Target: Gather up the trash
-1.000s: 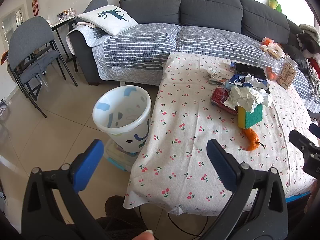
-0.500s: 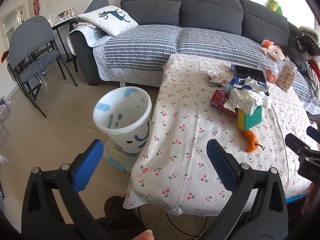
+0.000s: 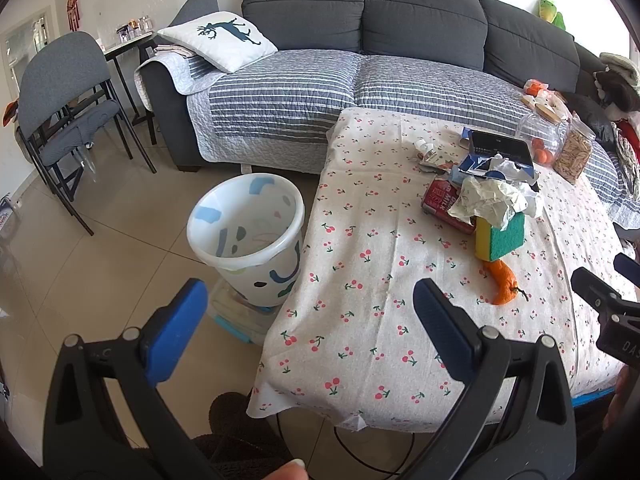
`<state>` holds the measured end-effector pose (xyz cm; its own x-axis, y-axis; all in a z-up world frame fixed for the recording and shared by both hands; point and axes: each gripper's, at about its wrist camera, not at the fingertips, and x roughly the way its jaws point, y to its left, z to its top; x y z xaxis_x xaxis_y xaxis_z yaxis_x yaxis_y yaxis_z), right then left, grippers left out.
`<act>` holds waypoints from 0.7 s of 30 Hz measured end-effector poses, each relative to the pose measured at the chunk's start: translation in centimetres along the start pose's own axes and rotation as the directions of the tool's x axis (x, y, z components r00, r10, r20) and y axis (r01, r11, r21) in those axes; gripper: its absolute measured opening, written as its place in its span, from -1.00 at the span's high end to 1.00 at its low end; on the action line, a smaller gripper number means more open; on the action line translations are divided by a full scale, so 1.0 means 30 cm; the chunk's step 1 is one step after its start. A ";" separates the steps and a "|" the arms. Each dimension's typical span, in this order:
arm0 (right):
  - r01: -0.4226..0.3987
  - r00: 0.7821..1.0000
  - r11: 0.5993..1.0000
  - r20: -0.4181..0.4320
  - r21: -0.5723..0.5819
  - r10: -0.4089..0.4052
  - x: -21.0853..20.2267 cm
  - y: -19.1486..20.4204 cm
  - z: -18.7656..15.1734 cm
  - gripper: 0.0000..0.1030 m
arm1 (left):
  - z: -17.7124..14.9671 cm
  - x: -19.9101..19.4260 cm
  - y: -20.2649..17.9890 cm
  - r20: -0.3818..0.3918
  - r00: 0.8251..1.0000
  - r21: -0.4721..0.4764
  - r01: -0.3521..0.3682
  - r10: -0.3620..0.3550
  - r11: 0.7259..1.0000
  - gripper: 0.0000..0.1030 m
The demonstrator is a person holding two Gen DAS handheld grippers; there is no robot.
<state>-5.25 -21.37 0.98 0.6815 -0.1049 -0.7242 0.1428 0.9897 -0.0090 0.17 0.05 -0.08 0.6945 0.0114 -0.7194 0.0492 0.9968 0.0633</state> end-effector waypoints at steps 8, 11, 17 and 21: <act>0.002 1.000 1.000 0.000 0.007 -0.002 -0.002 -0.008 0.002 -1.00 | 0.000 0.000 0.002 0.000 1.000 0.000 0.000 0.000 1.000 -0.98; -0.008 1.000 1.000 -0.005 0.018 0.008 -0.005 -0.023 0.007 -1.00 | 0.006 0.003 0.002 -0.004 1.000 0.003 0.002 -0.002 1.000 -0.98; 0.033 0.999 0.999 -0.028 0.035 -0.032 -0.010 -0.090 0.067 -1.00 | 0.042 0.025 -0.022 -0.042 0.998 0.025 0.057 -0.056 0.998 -0.98; 0.033 0.997 0.997 -0.074 0.067 -0.028 -0.002 -0.164 0.135 -1.00 | 0.089 0.053 -0.064 -0.108 0.978 0.021 0.179 -0.176 0.984 -0.98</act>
<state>-3.08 -26.61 3.86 0.6223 -0.1254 -0.7726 0.2130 0.9770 0.0130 3.08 -2.06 0.51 0.5931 -0.1555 -0.7900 0.1876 0.9809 -0.0522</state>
